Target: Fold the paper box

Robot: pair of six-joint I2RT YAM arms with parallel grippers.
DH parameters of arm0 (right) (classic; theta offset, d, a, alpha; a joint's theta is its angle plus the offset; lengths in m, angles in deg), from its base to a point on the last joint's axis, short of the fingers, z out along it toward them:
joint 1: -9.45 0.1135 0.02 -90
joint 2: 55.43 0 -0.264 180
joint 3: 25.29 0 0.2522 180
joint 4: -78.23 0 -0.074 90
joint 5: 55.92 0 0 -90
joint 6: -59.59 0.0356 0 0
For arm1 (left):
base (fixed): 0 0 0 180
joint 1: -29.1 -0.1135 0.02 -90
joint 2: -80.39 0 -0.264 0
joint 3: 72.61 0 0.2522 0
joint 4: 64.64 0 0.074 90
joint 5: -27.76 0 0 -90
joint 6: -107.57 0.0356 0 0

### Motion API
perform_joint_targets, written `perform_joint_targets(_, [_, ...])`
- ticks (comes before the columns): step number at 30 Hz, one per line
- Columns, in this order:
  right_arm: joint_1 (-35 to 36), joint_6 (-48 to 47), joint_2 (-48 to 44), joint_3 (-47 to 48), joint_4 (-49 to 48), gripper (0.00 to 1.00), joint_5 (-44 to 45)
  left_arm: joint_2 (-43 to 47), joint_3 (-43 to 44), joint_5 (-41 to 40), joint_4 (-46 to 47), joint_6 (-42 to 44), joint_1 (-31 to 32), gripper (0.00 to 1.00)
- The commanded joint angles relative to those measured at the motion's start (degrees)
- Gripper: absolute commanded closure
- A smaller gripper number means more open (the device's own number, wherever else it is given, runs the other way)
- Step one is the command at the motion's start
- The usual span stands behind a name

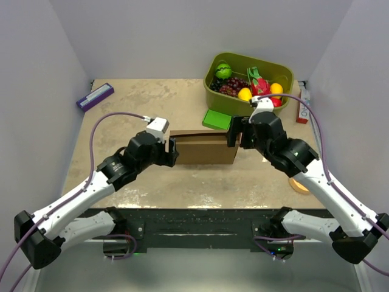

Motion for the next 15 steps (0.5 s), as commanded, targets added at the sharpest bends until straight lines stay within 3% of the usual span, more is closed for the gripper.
perform_joint_targets(1, [-1.4, 0.8, 1.5, 3.5, -1.9, 0.1, -1.2, 3.7, 4.5, 4.2, -2.2, -0.8, -0.6, 0.25])
perform_joint_targets(7, [-3.1, 0.5, 5.5, 4.3, -5.0, 0.18, 0.6, 1.0, 9.0, 16.0, 3.1, -0.3, -10.9, 0.28])
perform_joint_targets(15, [-3.8, -0.7, 8.8, 2.3, -6.9, 0.23, 4.0, -6.1, 11.2, 14.8, 8.9, 1.6, -12.9, 0.34])
